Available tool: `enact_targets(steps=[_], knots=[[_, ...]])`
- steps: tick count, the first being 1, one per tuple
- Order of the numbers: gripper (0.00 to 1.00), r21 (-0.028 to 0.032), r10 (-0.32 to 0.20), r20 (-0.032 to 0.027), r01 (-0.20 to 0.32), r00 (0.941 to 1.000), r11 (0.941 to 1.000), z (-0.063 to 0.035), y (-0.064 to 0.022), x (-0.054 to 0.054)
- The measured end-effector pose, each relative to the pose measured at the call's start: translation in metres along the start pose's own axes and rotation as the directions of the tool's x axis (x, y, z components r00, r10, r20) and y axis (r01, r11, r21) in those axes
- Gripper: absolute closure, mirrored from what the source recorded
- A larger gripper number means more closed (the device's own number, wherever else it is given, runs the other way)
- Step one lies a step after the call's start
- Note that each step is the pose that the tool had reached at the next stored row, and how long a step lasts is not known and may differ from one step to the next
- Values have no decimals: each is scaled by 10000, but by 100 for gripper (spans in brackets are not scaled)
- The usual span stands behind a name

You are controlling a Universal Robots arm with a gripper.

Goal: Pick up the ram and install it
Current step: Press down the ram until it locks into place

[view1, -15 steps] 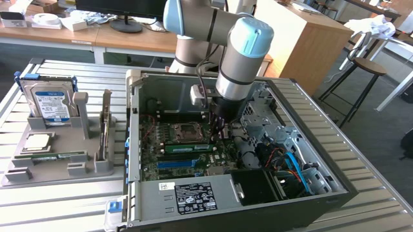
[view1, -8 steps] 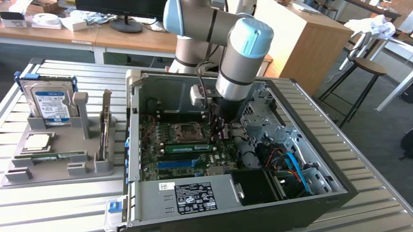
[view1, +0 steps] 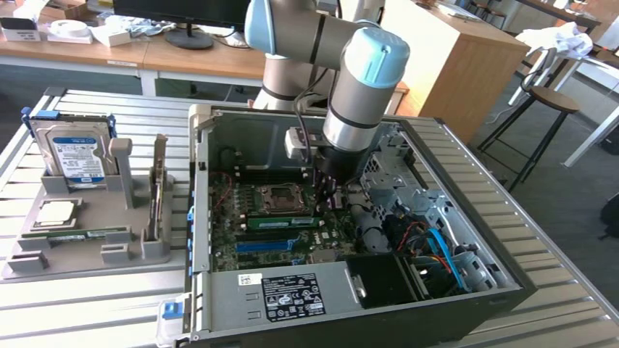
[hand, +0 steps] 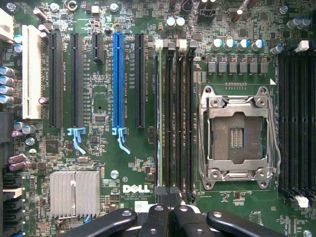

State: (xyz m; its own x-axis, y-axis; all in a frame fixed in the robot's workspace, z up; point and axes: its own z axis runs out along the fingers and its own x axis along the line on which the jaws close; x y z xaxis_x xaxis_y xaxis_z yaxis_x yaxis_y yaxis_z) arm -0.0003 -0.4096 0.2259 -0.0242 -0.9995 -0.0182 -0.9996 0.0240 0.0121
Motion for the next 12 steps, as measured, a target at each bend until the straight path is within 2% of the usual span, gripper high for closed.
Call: enact_targets(steps=[12], knots=[[90,-1,0,16,0,10000,10000,20,0,0]])
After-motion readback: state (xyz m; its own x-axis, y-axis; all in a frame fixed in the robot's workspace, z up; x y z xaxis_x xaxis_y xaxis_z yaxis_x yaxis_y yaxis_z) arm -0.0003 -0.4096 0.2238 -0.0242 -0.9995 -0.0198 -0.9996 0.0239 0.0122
